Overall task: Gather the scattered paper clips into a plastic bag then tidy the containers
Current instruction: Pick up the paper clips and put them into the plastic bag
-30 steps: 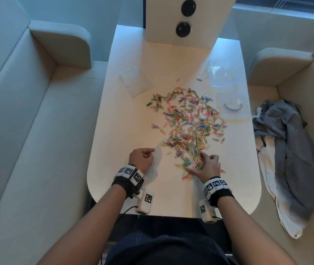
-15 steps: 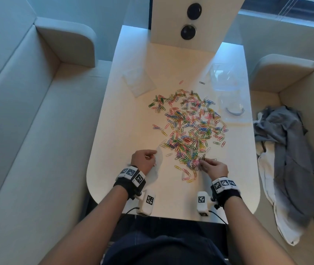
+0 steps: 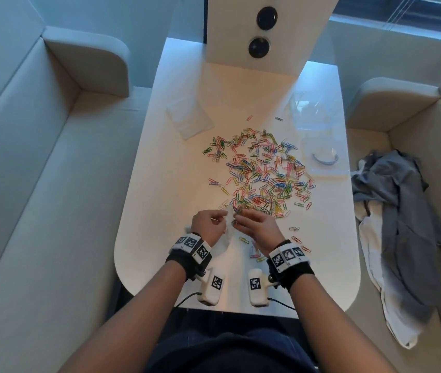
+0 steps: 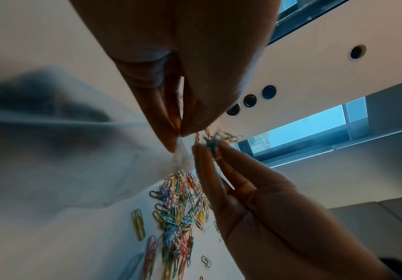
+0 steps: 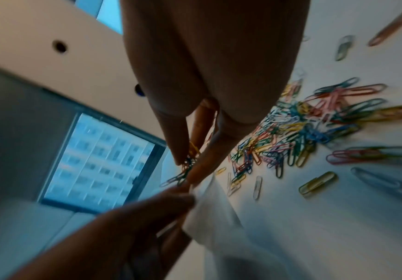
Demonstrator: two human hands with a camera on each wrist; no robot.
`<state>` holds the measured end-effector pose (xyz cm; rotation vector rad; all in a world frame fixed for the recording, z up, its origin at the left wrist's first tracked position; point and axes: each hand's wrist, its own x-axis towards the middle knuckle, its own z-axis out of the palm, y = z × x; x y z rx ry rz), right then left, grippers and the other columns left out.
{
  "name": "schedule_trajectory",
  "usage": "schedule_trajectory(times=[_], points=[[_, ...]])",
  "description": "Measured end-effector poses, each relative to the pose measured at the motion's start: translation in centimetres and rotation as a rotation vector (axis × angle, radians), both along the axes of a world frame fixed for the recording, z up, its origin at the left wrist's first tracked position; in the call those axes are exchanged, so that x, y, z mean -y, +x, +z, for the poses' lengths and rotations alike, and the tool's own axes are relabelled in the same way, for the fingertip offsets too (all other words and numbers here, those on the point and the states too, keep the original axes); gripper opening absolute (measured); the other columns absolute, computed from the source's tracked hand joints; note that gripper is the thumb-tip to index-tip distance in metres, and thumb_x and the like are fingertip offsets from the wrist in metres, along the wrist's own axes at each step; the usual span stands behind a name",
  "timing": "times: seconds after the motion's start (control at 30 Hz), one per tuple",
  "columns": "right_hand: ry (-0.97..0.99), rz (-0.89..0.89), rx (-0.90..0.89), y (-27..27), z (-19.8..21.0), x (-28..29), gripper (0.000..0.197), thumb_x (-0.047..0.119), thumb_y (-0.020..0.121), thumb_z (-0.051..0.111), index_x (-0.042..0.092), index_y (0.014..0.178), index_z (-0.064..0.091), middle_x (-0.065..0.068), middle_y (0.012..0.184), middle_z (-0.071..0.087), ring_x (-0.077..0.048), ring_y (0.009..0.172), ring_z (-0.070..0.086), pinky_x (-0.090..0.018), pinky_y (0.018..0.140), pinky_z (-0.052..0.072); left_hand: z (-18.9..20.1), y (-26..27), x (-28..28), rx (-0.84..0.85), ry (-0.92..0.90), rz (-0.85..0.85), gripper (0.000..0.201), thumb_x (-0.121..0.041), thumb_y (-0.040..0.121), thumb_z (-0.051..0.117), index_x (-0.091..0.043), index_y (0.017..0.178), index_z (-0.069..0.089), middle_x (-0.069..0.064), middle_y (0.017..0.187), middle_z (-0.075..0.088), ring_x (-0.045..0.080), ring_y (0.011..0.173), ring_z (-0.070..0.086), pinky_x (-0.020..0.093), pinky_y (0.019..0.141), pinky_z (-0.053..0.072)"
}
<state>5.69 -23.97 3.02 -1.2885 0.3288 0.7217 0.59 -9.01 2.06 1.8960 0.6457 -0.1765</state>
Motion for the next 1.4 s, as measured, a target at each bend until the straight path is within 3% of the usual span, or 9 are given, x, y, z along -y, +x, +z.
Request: schedule_trajectory(times=[0.27,0.47,0.57,0.67,0.9,1.03,1.23,1.33,1.4], points=[[-0.663,0.452,0.336,0.8,-0.8,-1.7,0.022,0.006,0.083,0.065,0.024,0.093,0.071,-0.003,0.087,0.074,-0.020,0.085,0.072,-0.039,0.075,0.060,0.6,0.6,-0.1,0.035,-0.021,0.014,0.020,-0.010,0.085,0.068,-0.010,0.104,0.075,0.010,0.092,0.076,0.015,0.080,0.070,0.026,0.084,0.056],[-0.817,0.507,0.469,1.8,-0.2,-2.3,0.017,0.012,0.081,0.071,0.015,0.098,0.075,-0.002,0.086,0.074,-0.015,0.082,0.068,-0.030,0.080,0.057,0.4,1.1,-0.3,0.031,-0.032,0.021,0.021,-0.009,0.084,0.069,-0.014,0.102,0.076,0.006,0.094,0.076,0.012,0.080,0.071,0.020,0.078,0.054],[-0.789,0.610,0.431,2.5,0.0,-2.7,0.028,0.009,0.084,0.070,0.011,0.112,0.070,-0.003,0.097,0.073,-0.014,0.090,0.066,-0.023,0.081,0.053,0.5,1.3,-0.5,0.035,-0.014,0.029,0.021,-0.011,0.083,0.070,-0.015,0.102,0.076,0.003,0.094,0.076,0.012,0.081,0.071,0.019,0.077,0.054],[-0.641,0.565,0.290,3.1,-0.1,-3.1,0.037,-0.005,0.085,0.064,0.003,0.121,0.064,-0.009,0.101,0.073,-0.018,0.090,0.069,-0.030,0.086,0.057,0.6,1.6,-1.0,0.043,-0.017,0.055,0.019,-0.012,0.083,0.071,-0.015,0.101,0.076,0.003,0.095,0.076,0.013,0.081,0.071,0.025,0.080,0.057],[-0.679,0.562,0.434,4.0,0.9,-4.3,0.004,0.010,0.083,0.072,0.009,0.085,0.075,-0.007,0.071,0.074,-0.013,0.062,0.072,-0.025,0.064,0.059,0.8,1.9,-2.3,0.039,-0.036,0.083,0.019,-0.012,0.084,0.070,-0.015,0.102,0.076,0.003,0.094,0.076,0.011,0.083,0.071,0.024,0.081,0.057],[-0.692,0.756,0.439,5.0,1.2,-5.6,0.018,-0.004,0.083,0.063,0.007,0.093,0.074,-0.006,0.086,0.072,-0.017,0.071,0.072,-0.030,0.069,0.061,0.9,1.9,-3.0,0.024,-0.036,0.123,0.018,-0.014,0.084,0.070,-0.017,0.100,0.077,-0.001,0.093,0.076,0.009,0.083,0.070,0.022,0.078,0.056],[-0.594,0.805,0.512,7.0,1.8,-7.1,0.011,0.010,0.074,0.082,0.004,0.076,0.073,-0.010,0.071,0.073,-0.019,0.062,0.071,-0.029,0.061,0.061,0.8,1.5,-4.6,0.008,-0.031,0.216,0.023,-0.007,0.080,0.069,-0.019,0.098,0.077,-0.004,0.090,0.075,0.008,0.079,0.069,0.013,0.072,0.054],[-0.535,0.694,0.579,9.8,0.9,-8.1,0.006,0.007,0.084,0.070,0.008,0.089,0.073,-0.010,0.083,0.073,-0.019,0.071,0.070,-0.034,0.070,0.062,0.8,0.8,-6.2,-0.006,-0.028,0.246,0.025,-0.004,0.080,0.069,-0.018,0.100,0.077,-0.002,0.090,0.075,0.014,0.080,0.071,0.019,0.076,0.057],[-0.669,0.758,0.744,11.9,-0.4,-9.1,0.021,0.014,0.092,0.060,0.014,0.110,0.071,-0.005,0.107,0.072,-0.019,0.094,0.068,-0.036,0.091,0.055,0.7,0.1,-7.2,-0.021,-0.049,0.281,0.027,-0.003,0.080,0.069,-0.017,0.102,0.076,0.000,0.092,0.075,0.017,0.082,0.071,0.024,0.080,0.058]])
